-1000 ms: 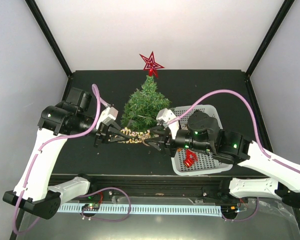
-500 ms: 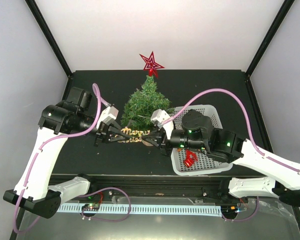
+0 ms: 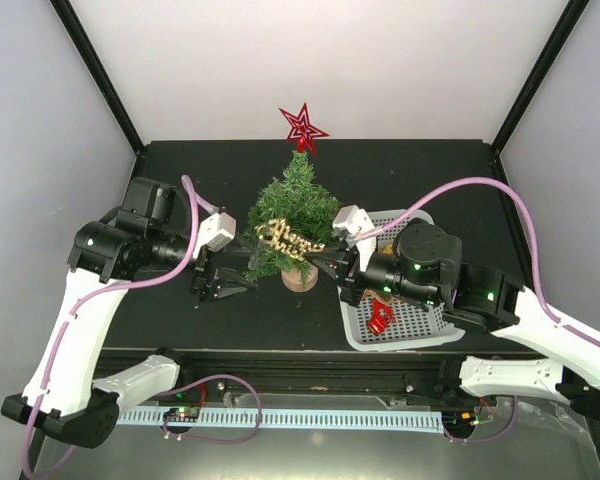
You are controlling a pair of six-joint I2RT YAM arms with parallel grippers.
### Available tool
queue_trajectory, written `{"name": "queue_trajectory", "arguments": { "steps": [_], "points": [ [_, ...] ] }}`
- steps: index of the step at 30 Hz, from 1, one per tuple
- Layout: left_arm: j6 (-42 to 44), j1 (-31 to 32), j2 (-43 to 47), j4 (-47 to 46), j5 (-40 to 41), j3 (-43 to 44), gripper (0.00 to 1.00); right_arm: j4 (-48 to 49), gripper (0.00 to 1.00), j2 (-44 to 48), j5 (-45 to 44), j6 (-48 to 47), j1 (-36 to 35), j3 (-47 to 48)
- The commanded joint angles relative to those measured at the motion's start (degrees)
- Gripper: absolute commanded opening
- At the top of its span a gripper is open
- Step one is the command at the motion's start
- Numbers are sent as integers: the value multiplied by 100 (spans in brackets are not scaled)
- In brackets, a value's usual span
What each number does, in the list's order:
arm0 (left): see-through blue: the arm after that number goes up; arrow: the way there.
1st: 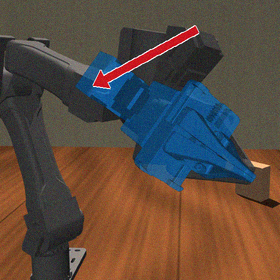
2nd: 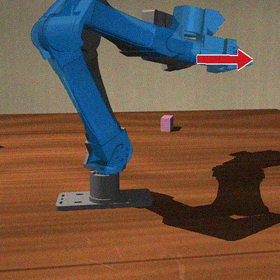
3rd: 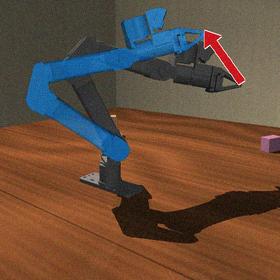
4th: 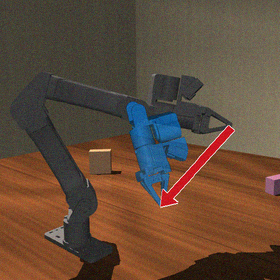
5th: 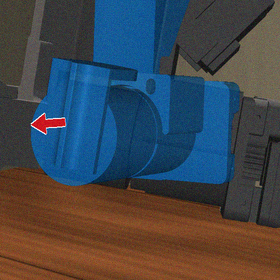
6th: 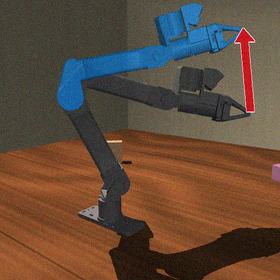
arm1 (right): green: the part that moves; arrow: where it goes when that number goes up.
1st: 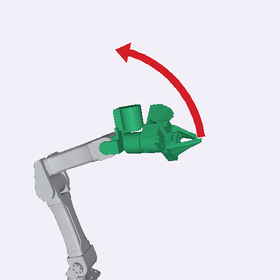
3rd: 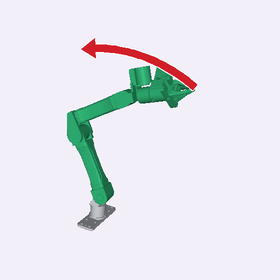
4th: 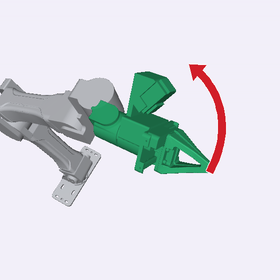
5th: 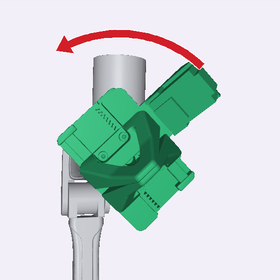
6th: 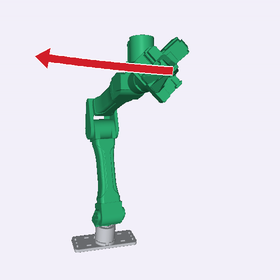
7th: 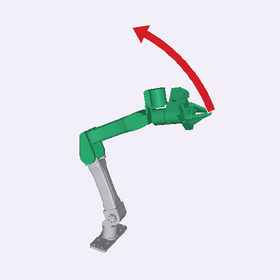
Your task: Decorate the small christmas tree
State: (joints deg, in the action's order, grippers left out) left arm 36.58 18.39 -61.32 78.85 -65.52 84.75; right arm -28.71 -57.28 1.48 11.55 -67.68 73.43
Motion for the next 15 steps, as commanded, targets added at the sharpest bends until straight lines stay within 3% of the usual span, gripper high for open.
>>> {"name": "queue_trajectory", "arguments": {
  "steps": [1,6,15],
  "points": [
    [-728,-72,362,-763,944,-224,83,45,1,166,-523,-88,76,29],
    [-1271,-350,829,-1271,1519,-590,83,-99,1,278,-738,-62,185,-8],
    [-1925,-1326,1573,-1964,1398,-1206,84,31,1,16,-908,-83,216,-21]
  ]
}}
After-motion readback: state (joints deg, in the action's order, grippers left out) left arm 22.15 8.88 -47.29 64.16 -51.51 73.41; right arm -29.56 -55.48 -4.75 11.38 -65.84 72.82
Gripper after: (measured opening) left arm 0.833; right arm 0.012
